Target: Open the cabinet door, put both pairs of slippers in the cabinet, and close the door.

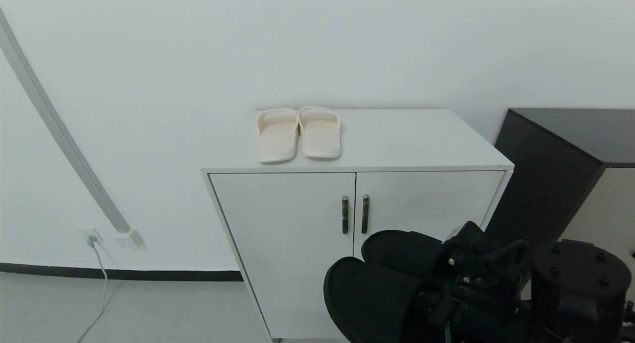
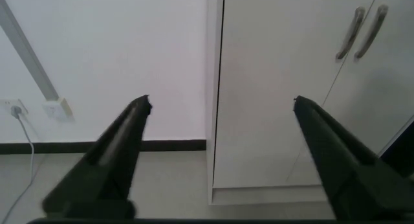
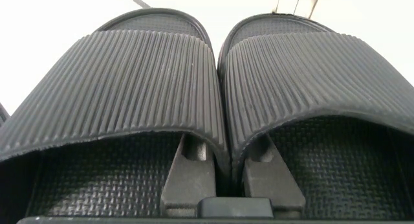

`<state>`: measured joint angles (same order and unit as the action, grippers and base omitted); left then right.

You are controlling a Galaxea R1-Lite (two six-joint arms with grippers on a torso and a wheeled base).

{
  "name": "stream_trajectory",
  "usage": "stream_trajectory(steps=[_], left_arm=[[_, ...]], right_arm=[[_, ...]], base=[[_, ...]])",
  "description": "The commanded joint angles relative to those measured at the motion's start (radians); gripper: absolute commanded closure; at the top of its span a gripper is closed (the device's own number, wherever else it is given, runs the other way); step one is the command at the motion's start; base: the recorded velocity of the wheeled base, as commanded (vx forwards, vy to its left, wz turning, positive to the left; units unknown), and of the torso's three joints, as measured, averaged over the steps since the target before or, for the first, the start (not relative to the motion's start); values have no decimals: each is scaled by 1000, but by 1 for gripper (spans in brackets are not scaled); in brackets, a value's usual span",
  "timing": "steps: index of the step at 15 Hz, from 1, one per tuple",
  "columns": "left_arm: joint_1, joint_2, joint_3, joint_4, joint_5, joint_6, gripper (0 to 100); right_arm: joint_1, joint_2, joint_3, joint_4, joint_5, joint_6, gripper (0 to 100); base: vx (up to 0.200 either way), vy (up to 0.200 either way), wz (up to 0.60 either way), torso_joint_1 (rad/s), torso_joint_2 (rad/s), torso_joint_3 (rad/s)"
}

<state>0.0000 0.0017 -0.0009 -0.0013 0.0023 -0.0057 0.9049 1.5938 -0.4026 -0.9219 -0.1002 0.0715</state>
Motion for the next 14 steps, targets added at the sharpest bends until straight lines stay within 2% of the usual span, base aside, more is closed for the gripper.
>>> stream_trajectory(steps=[1,8,14], left_arm=[[0,0,1,0,1,0,0],[0,0,1,0,1,0,0],[0,0,1,0,-1,4,0]], right_arm=[[3,0,2,0,-1,-4,100],[5,8,14,-2,2,-16,100],[3,2,16,-2,-3,-15,100]], base=[[0,0,0,-198,510,320],[0,0,0,-165,484,323],[0,0,0,-104,456,350]])
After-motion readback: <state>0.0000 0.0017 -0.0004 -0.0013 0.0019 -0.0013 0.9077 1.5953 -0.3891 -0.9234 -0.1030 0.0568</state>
